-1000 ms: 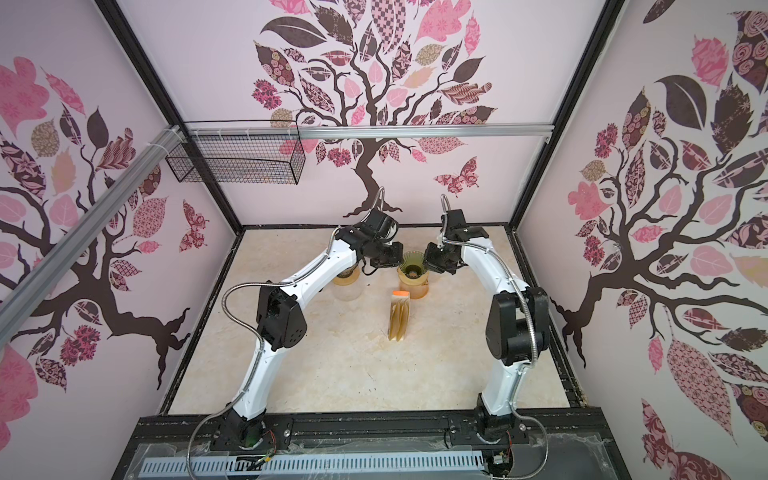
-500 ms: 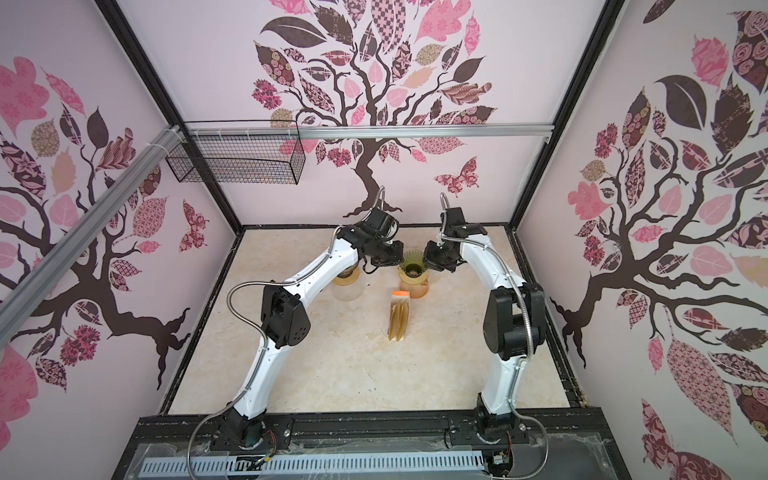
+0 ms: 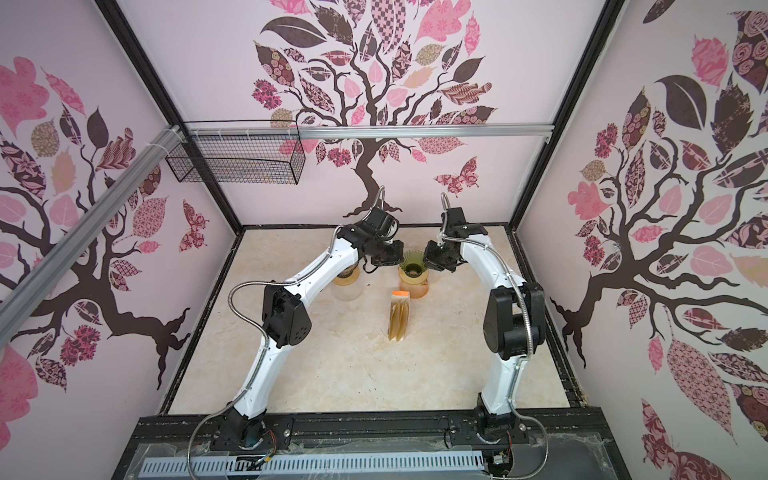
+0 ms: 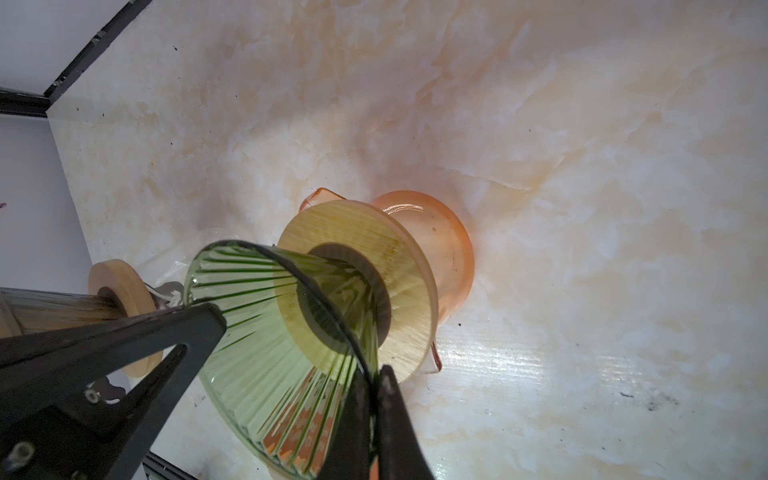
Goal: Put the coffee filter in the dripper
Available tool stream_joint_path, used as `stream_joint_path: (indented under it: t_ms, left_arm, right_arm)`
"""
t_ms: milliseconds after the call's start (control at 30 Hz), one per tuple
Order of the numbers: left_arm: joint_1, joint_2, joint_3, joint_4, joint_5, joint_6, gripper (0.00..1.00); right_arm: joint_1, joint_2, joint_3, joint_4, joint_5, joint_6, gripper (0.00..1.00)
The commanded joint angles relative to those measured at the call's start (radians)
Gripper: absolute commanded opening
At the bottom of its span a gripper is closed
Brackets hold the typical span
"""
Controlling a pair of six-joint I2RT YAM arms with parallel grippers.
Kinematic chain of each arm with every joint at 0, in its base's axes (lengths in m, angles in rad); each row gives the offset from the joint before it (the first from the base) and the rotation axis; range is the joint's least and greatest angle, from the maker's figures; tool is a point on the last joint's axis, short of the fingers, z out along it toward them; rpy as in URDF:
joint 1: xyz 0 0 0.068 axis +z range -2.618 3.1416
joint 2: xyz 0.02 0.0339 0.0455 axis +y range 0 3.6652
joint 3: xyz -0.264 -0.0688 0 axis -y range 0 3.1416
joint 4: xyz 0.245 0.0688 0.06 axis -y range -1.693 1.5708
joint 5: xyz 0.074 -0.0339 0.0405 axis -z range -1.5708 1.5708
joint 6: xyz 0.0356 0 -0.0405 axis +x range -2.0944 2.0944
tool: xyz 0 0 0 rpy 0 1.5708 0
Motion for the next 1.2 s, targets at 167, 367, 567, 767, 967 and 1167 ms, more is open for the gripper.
stream_joint_path:
  t_ms: [167,367,567,767,967,1167]
  left_arm:
    - [-0.007,-0.010,0.044,-0.082,0.043,0.034,0.00]
    - [0.023,-0.009,0.087,-0.073,0.070,-0.001,0.00]
    - [0.038,-0.027,0.090,-0.044,0.098,-0.018,0.00]
    - [0.038,-0.021,0.087,-0.041,0.120,-0.023,0.04]
    - [0.040,-0.030,0.089,-0.036,0.115,-0.021,0.11]
    - [0.050,-0.038,0.092,-0.036,0.116,-0.021,0.15]
  right_arm:
    - [0.009,0.052,0.037,-0.072,0.076,-0.039,0.02]
    - [0.009,0.075,0.103,-0.089,0.072,-0.044,0.03]
    - [0.009,0.098,0.163,-0.120,0.077,-0.051,0.06]
    - [0.009,0.101,0.166,-0.122,0.077,-0.053,0.10]
    - [0.006,0.101,0.175,-0.121,0.077,-0.052,0.13]
    - [0.007,0.111,0.212,-0.131,0.073,-0.053,0.17]
